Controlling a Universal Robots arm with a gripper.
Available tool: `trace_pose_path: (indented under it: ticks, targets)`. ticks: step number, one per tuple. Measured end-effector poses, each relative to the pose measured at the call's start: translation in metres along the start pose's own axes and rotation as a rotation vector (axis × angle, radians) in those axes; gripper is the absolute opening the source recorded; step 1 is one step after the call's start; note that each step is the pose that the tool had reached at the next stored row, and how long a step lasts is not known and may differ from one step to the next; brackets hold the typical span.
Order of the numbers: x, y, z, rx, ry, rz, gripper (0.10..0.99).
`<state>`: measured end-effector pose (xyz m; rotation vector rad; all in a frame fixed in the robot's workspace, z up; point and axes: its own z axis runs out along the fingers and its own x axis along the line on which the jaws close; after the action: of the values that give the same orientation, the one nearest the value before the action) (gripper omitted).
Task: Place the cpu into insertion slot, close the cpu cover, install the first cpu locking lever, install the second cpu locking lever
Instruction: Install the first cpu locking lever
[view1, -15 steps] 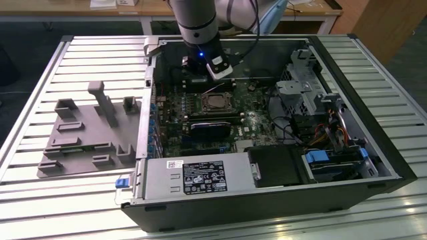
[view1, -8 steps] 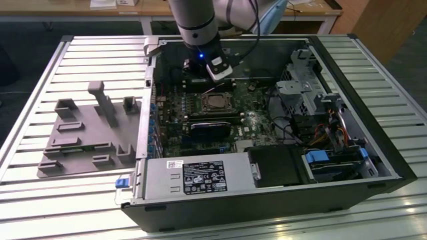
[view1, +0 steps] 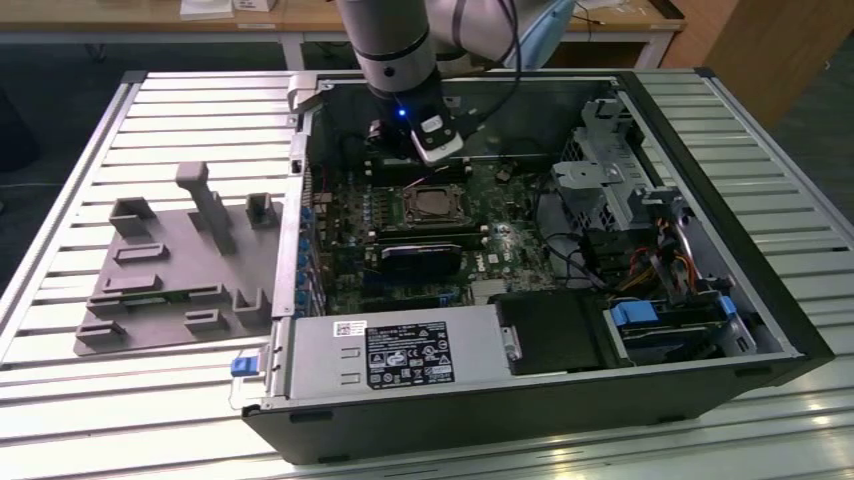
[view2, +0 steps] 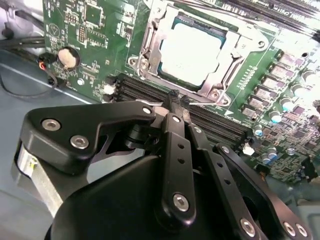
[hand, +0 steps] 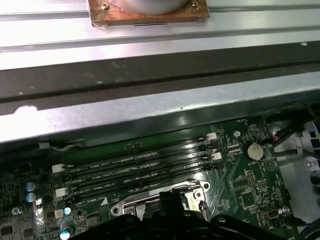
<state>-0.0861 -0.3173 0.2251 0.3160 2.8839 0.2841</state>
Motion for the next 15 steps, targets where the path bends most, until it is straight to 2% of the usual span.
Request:
trace_pose_path:
  ticks: [9, 15]
  targets:
    - [-0.0058, 0.0008, 0.0041, 0.008, -0.0085, 0.038, 0.102]
    - [-0.0050, 0.0039, 0.0059, 0.010, -0.0108, 0.048, 0.102]
